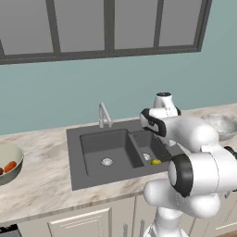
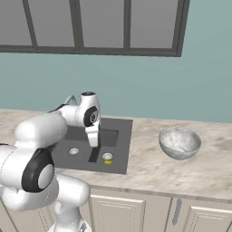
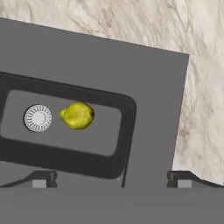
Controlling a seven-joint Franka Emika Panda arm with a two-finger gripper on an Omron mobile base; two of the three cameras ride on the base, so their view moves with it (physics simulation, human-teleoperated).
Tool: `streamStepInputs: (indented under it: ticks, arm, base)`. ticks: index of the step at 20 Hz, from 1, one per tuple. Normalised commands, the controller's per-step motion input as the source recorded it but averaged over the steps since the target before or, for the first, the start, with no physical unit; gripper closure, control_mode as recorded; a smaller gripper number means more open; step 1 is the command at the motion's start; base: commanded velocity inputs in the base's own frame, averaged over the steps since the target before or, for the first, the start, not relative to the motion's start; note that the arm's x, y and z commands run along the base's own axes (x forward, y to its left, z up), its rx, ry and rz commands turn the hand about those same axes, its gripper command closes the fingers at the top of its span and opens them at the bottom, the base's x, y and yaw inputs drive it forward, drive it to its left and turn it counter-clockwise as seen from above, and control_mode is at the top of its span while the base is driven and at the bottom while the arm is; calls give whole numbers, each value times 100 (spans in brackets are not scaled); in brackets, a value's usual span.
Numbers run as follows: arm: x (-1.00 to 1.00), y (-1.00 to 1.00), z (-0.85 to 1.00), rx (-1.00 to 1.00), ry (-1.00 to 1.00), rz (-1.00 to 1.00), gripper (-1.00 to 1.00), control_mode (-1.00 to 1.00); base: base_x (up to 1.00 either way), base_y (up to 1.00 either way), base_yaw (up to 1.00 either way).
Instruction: Pick the carrots from the cabinet and place them in one bowl. Pick the pear from the sink and place it in the other bowl.
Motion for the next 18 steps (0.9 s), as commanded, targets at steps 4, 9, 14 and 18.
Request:
streamStepInputs:
  ticks: [4, 9, 14, 18]
  arm:
    - [33, -3, -15, -1, 34, -8, -100, -100]
    - [23, -11, -37, 0, 22, -1, -100, -100]
    - [4, -23, -58, 1, 3, 0, -100, -100]
    - [0, -9, -45, 1, -8, 0, -100, -100]
  base:
    - [0, 0, 0]
    - [0, 0, 0]
    - [0, 0, 0]
    - [0, 0, 0]
